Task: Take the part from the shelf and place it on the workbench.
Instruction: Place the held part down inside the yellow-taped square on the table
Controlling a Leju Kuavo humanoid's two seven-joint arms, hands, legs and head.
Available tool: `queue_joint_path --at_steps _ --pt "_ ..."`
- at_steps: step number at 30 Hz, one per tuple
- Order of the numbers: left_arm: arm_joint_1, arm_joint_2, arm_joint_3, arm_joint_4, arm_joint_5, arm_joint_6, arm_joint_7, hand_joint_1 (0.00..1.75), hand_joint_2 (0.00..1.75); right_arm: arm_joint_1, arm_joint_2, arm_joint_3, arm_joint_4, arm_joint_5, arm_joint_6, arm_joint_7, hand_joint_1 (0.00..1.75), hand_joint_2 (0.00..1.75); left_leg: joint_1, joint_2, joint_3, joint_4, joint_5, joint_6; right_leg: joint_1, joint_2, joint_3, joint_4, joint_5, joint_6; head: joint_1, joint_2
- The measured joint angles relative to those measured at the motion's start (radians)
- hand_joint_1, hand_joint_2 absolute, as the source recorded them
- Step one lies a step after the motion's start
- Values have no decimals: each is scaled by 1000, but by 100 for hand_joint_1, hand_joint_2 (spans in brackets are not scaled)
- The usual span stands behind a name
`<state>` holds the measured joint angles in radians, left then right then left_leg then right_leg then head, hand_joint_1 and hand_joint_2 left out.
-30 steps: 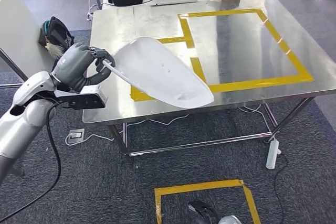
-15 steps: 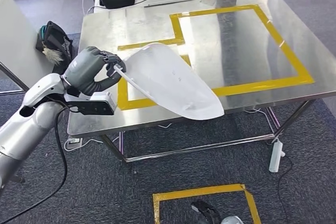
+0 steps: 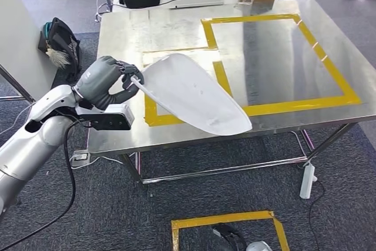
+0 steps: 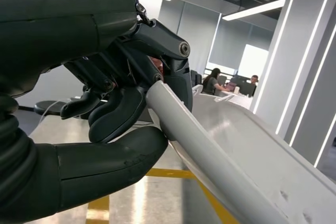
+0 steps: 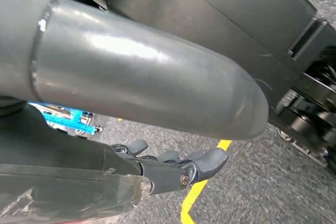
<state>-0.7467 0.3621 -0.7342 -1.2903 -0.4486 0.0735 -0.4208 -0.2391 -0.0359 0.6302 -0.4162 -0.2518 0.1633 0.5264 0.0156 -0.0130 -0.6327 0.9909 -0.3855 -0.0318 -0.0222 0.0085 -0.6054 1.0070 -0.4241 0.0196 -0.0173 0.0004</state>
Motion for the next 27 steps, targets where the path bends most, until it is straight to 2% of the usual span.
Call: queue_joint_path --at_steps 1,5,7,10,12,13,15,16,17,18,20,21,22,24,25,26,27 --pt "0 -1 -3 0 -1 0 0 175 175 -2 0 0 0 -1 0 0 0 0 0 0 0 0 -1 2 0 -1 3 -5 2 7 0 0" --pt "-2 -3 -10 1 -8 0 0 175 175 -3 0 0 0 -7 0 0 0 0 -8 0 -1 5 -7 18 -8 -1 11 -20 5 53 -1 0" --pt "-5 -4 -12 2 -11 1 0 175 175 -4 0 0 0 -14 0 0 0 0 -13 0 -1 5 -10 26 -14 0 13 -25 5 68 -1 0" --pt "-16 -5 -18 4 -17 1 0 175 175 -5 2 1 0 -19 1 1 0 0 -14 0 10 -8 -14 46 -17 -1 16 -14 13 84 -1 0" --pt "-23 -8 -23 6 -20 1 1 175 175 -7 2 1 0 -21 2 1 0 0 -12 1 27 -15 -16 56 -16 -3 -6 34 -14 82 2 0" --pt "-26 -10 -25 7 -21 1 2 175 175 -8 2 1 0 -23 2 1 0 0 -12 2 32 -16 -16 59 -14 -3 -35 86 -41 78 3 0" --pt "-29 -15 -31 11 -22 0 4 175 175 -7 2 1 1 -25 2 0 0 0 -14 0 37 -15 -21 60 -9 -2 -113 223 -94 72 4 0" --pt "-29 -17 -35 13 -23 -1 4 175 175 -6 2 1 1 -26 2 -1 0 0 -15 -2 40 -14 -25 59 -7 -2 -144 270 -104 69 5 0" --pt "-29 -18 -39 15 -24 -1 4 175 175 -5 2 1 2 -27 3 0 0 0 -15 -4 45 -14 -29 56 -6 -2 -159 280 -95 65 6 0" --pt "-29 -19 -44 17 -24 -1 4 175 175 -4 2 1 2 -28 3 1 0 0 -14 -5 53 -13 -35 52 -6 -3 -152 248 -66 63 6 0" --pt "-30 -20 -51 20 -26 -2 6 175 175 -4 2 1 3 -28 3 3 0 0 -12 -6 72 -12 -51 41 -6 -2 -97 116 11 60 7 0" --pt "-33 -21 -53 21 -27 -3 8 175 175 -5 2 1 3 -30 4 3 0 0 -12 -6 79 -9 -59 35 -5 -2 -72 58 25 58 7 0" --pt "-36 -21 -55 23 -27 -6 11 175 175 -6 2 1 3 -31 4 1 0 0 -12 -5 82 -9 -65 28 -2 -1 -54 24 30 53 7 0" --pt "-40 -23 -58 26 -27 -14 18 175 175 -7 2 1 4 -34 4 -1 0 0 -12 -5 84 -6 -69 15 2 0 -42 12 17 37 5 0" --pt "-41 -24 -60 27 -27 -18 20 175 175 -6 2 1 4 -35 4 1 0 0 -12 -4 80 2 -66 10 1 1 -36 13 21 30 4 0" --pt "-43 -25 -61 28 -27 -21 22 175 175 -6 2 1 4 -36 4 5 0 0 -11 -3 69 26 -57 4 0 1 -30 13 19 24 3 0" --pt "-45 -27 -62 28 -27 -23 22 175 175 -7 2 1 4 -37 4 9 0 0 -10 -1 43 67 -50 -1 -2 2 -22 11 15 19 2 0"
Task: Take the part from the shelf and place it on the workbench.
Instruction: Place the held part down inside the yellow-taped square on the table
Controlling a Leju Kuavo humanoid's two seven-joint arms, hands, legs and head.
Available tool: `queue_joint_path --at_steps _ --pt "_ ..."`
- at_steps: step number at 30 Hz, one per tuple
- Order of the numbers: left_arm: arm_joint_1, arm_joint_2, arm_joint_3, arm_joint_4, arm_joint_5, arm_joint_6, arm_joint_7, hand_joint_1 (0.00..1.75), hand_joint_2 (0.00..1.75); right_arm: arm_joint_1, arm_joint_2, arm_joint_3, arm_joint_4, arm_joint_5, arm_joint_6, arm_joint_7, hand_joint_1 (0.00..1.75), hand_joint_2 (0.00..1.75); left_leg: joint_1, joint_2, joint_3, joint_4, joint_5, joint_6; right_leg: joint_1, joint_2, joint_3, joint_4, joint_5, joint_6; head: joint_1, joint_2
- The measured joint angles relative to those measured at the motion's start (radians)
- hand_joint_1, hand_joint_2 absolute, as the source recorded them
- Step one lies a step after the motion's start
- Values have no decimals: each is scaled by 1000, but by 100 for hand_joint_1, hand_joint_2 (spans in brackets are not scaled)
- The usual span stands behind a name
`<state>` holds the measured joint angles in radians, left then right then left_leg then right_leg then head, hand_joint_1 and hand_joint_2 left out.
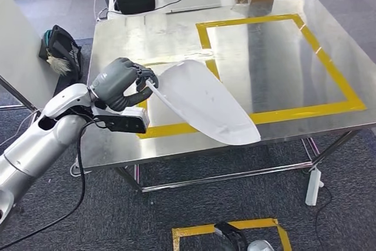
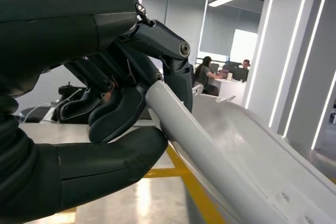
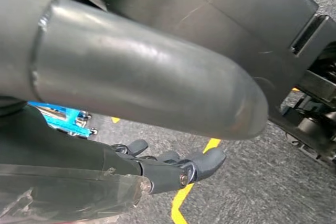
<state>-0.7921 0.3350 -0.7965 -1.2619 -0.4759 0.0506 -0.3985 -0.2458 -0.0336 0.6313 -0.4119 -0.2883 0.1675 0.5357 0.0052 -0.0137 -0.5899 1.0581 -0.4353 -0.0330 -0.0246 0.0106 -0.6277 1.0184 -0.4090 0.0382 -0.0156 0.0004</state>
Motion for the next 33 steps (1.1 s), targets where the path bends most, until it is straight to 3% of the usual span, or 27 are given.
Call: queue_joint_path --at_steps 2,4,5,6,7,9,10,11,15,17,19,20,21,22,24,25,26,30,32,33 --pt "-5 -2 -4 3 0 -2 1 175 175 0 0 0 0 -1 0 3 0 0 2 3 -83 119 -13 -10 -2 1 17 -3 -14 -9 -3 0" --pt "-5 -3 -12 7 0 -5 3 175 175 2 0 0 1 -1 0 3 0 0 3 3 -161 203 -68 -14 -2 1 36 -3 -31 -12 -4 0" --pt "-5 -3 -16 9 0 -7 4 175 175 3 0 0 1 -1 0 3 0 0 3 3 -183 211 -86 -13 -2 2 47 -3 -40 -12 -4 0" --pt "-4 -3 -18 10 0 -8 6 175 175 4 0 0 1 -1 0 3 0 0 3 3 -190 188 -82 -11 -2 3 61 -3 -49 -12 -4 0" --pt "-5 -4 -20 12 0 -8 10 175 175 3 0 0 1 -2 0 3 0 0 3 4 -184 140 -51 -9 -2 4 75 -3 -58 -10 -4 0" --pt "-6 -5 -21 15 -4 -6 19 175 175 3 0 0 2 -5 -1 3 0 0 2 7 -155 1 69 -2 0 6 97 -2 -81 -3 -5 0" --pt "-7 -6 -23 18 -11 -3 24 175 175 2 0 0 2 -7 -2 3 0 0 1 9 -144 -50 119 1 2 7 103 -1 -93 3 -5 0" --pt "-8 -7 -25 20 -21 2 30 175 175 1 0 0 2 -9 -3 3 0 0 0 11 -139 -80 152 4 4 8 106 -1 -105 9 -5 0" --pt "-20 -10 -36 26 -62 23 50 175 175 -3 0 0 3 -19 -5 6 0 0 1 7 -125 -86 146 25 5 2 114 8 -144 30 -3 0" --pt "-26 -10 -42 27 -76 33 53 175 175 -5 0 0 3 -23 -6 5 0 0 1 6 -114 -87 136 37 6 -2 61 111 -195 34 -2 0" --pt "-26 -11 -49 29 -88 43 54 175 175 -4 0 0 3 -26 -7 3 0 0 -4 4 -105 -87 125 45 9 -3 -28 248 -243 33 -2 0" --pt "-25 -11 -52 30 -93 47 54 175 175 -2 0 0 3 -27 -7 2 0 0 -7 2 -99 -86 119 47 11 -3 -60 281 -239 30 -2 0" --pt "-24 -10 -56 32 -98 51 56 175 175 -1 0 0 3 -29 -7 2 0 0 -9 0 -93 -86 113 48 13 -3 -73 275 -213 26 -2 0" --pt "-24 -10 -58 33 -104 55 59 175 175 0 0 0 3 -31 -7 2 0 0 -12 -2 -86 -84 106 48 16 -3 -66 228 -167 21 -2 0" --pt "-27 -9 -63 34 -115 68 66 175 175 0 0 0 3 -34 -10 2 0 0 -17 -5 -75 -80 95 46 23 -3 -23 88 -66 7 -3 0" --pt "-28 -9 -65 35 -118 73 69 175 175 -1 0 0 3 -35 -11 0 0 0 -19 -6 -72 -78 91 44 26 -3 -5 36 -35 1 -3 0" --pt "-29 -9 -66 35 -121 76 70 175 175 -1 0 0 3 -35 -12 -3 0 0 -21 -7 -72 -75 88 44 27 -3 6 8 -19 -1 -4 0" --pt "-31 -8 -67 38 -123 79 70 175 175 0 0 0 4 -36 -12 -7 0 0 -22 -5 -71 -74 86 54 28 3 10 0 -15 1 -4 0" --pt "-33 -8 -67 38 -123 79 70 87 175 0 0 0 4 -36 -12 -6 0 0 -22 -3 -69 -77 86 53 29 6 10 0 -16 -2 -4 0" --pt "-33 -8 -67 38 -123 80 70 44 131 0 0 0 4 -36 -12 -6 0 0 -22 -2 -68 -79 86 51 29 6 10 0 -17 -4 -4 0"
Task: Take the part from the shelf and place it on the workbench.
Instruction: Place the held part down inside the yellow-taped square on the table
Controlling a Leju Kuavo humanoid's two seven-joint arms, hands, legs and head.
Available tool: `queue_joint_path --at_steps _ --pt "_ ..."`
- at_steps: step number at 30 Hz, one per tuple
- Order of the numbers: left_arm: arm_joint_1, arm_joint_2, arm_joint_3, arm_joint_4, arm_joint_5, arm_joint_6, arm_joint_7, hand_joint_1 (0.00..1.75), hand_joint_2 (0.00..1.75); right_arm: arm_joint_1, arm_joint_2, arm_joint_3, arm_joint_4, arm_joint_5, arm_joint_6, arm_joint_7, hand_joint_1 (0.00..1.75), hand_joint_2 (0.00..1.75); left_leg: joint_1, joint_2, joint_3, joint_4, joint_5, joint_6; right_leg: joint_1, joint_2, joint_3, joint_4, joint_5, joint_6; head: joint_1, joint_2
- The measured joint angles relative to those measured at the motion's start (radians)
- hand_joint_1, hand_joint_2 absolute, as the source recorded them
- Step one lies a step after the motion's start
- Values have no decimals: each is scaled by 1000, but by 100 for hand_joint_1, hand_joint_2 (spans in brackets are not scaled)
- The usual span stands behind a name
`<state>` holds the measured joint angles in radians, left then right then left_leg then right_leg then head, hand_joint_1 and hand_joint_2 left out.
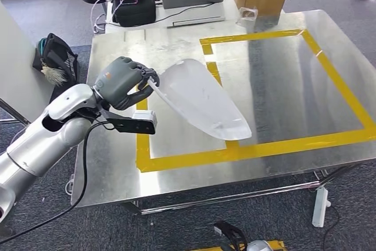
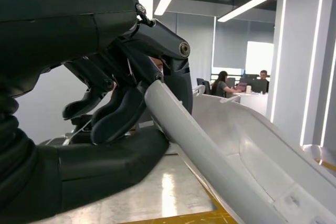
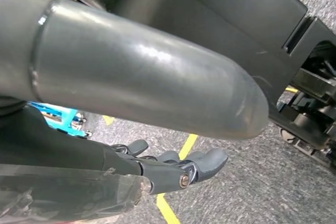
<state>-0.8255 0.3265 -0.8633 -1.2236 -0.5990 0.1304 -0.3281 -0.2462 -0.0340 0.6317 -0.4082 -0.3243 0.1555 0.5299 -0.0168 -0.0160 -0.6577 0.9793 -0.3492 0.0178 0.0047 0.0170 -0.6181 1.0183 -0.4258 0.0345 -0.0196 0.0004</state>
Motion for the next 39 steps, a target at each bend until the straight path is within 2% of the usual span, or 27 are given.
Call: queue_joint_path --at_steps 1,3,11,31,39 --pt "-1 0 0 0 -1 1 0 0 87 0 0 0 0 0 0 0 0 0 0 0 0 -1 0 -3 1 0 0 0 -1 -2 0 0" --pt "-4 0 0 1 -3 5 3 0 0 0 0 0 0 -3 -1 0 0 0 2 0 1 -3 0 -10 2 0 0 0 -2 -5 0 0" --pt "-15 -1 -4 10 10 0 35 0 0 -2 0 3 2 -16 -8 0 0 0 3 0 1 -3 1 -19 3 -1 0 0 0 -9 1 0" --pt "-10 -2 3 11 -3 66 76 0 0 -2 0 10 3 -35 -16 0 0 0 0 0 1 -2 2 -18 -1 -2 1 0 2 -7 1 0" --pt "-3 -1 14 11 1 71 87 0 0 -1 0 17 3 -36 -21 0 0 0 -6 0 0 4 -7 -5 -7 -2 5 -2 -1 3 0 0"
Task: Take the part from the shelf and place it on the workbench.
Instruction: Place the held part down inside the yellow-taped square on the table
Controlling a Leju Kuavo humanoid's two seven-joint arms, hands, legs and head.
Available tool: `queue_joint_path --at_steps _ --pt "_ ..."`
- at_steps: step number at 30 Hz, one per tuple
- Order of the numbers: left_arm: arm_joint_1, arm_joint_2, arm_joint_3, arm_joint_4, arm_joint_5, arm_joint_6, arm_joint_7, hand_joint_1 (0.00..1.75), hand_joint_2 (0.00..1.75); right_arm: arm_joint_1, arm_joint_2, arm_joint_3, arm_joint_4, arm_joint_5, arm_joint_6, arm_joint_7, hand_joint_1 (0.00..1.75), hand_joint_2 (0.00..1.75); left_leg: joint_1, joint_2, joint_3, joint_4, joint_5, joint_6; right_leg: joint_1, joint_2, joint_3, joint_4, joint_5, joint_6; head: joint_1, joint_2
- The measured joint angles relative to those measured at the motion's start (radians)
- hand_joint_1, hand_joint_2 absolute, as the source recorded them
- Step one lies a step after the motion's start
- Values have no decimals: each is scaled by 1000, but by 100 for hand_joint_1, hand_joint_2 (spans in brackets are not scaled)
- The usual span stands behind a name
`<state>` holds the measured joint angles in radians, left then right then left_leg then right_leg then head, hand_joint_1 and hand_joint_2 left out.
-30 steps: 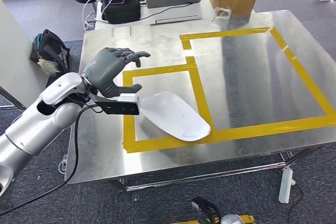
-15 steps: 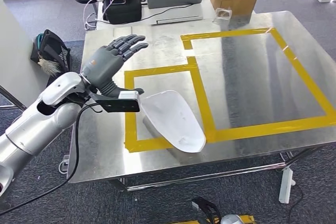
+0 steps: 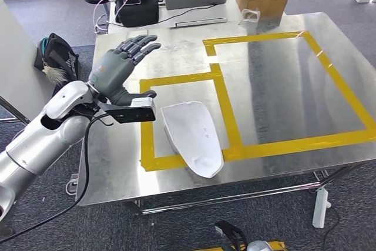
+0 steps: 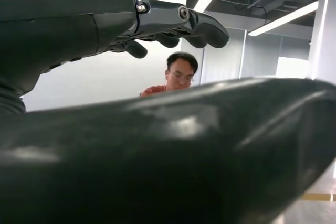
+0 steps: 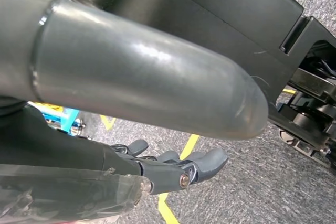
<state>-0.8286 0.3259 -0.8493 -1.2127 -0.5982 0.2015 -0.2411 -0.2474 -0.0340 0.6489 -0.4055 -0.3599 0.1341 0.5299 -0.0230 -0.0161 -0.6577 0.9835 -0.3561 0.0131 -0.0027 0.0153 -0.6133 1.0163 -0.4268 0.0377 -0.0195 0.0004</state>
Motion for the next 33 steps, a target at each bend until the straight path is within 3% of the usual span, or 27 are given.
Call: queue_joint_path --at_steps 2,4,5,7,8,9,10,11,13,15,17,19,21,23,24,25,26,28,30,33 --pt "1 1 6 0 0 0 0 0 0 0 0 2 0 0 -2 0 0 0 1 1 4 -4 0 6 -1 0 3 -2 -2 6 0 0" --pt "1 0 11 0 0 1 0 0 0 0 -1 2 0 1 -3 0 0 0 7 3 15 -15 2 14 1 -3 -6 22 -22 12 3 0" --pt "2 0 12 0 0 1 0 0 0 0 -2 2 0 1 -3 0 0 0 10 4 21 -19 3 17 2 -4 -23 63 -46 15 4 0" --pt "5 1 13 0 1 1 0 0 0 1 -3 2 0 1 -4 0 0 0 11 5 24 -20 0 21 -1 -6 -84 193 -111 20 7 0" --pt "8 1 12 0 1 1 0 0 0 2 -3 2 0 1 -4 -1 0 0 11 5 25 -19 -1 21 -3 -7 -113 252 -131 23 7 0" --pt "12 0 12 0 1 1 0 0 0 3 -4 3 0 1 -4 0 0 0 12 4 25 -19 -2 19 -4 -7 -130 282 -133 25 7 0" --pt "14 0 12 0 1 1 0 0 0 4 -5 3 0 1 -4 0 0 0 13 4 25 -18 -4 17 -5 -7 -128 272 -114 26 8 0" --pt "15 0 12 0 1 1 0 0 0 4 -6 3 0 1 -5 0 0 0 14 3 26 -16 -6 14 -6 -8 -105 221 -81 28 7 0" --pt "15 1 13 0 1 1 0 0 0 3 -6 4 0 1 -5 0 0 0 17 2 26 -9 -12 4 -8 -8 -33 82 -20 30 8 0" --pt "14 1 13 0 2 1 0 0 0 3 -6 4 0 1 -5 0 0 0 16 0 24 1 -13 -9 -8 -5 7 16 -2 23 7 0" --pt "15 2 13 0 2 1 0 0 0 3 -7 4 0 2 -5 -1 0 0 15 -1 22 7 -9 -18 -7 -1 7 17 -2 11 6 0" --pt "16 6 14 0 3 1 0 0 0 2 -7 4 0 3 -5 0 0 0 16 0 13 26 -30 -29 -9 -1 3 17 2 0 4 0" --pt "19 12 14 0 3 2 0 0 0 3 -9 4 0 3 -6 0 0 0 20 3 -20 112 -96 -42 -12 -2 -4 15 9 -11 2 0" --pt "26 20 13 1 1 3 1 0 0 5 -11 4 0 4 -9 0 0 0 23 4 -70 244 -168 -50 -12 -3 -15 15 15 -18 1 0" --pt "32 23 13 1 0 5 0 0 0 7 -12 5 0 5 -11 0 0 0 24 4 -82 285 -183 -52 -12 -4 -21 15 20 -19 1 0" --pt "38 26 13 1 -2 7 0 0 0 8 -13 5 0 7 -14 0 0 0 25 4 -78 292 -180 -52 -12 -4 -27 15 24 -19 1 0" --pt "42 29 13 0 -3 9 0 0 0 8 -14 5 0 8 -16 0 0 0 26 4 -52 260 -160 -51 -12 -5 -33 15 30 -18 1 0" --pt "46 34 15 0 -5 16 -1 0 0 8 -15 6 -1 9 -30 0 0 0 27 5 37 128 -113 -50 -12 -5 -42 16 40 -12 1 0" --pt "49 40 18 0 -6 24 -1 0 0 10 -16 6 -3 11 -59 0 0 0 25 2 95 33 -95 -44 -10 -4 -49 15 50 -2 1 0" --pt "66 49 22 -1 -7 34 -2 0 0 23 -17 5 -13 20 -95 0 0 0 23 2 92 13 -85 -25 -11 -2 -55 8 67 16 1 0"
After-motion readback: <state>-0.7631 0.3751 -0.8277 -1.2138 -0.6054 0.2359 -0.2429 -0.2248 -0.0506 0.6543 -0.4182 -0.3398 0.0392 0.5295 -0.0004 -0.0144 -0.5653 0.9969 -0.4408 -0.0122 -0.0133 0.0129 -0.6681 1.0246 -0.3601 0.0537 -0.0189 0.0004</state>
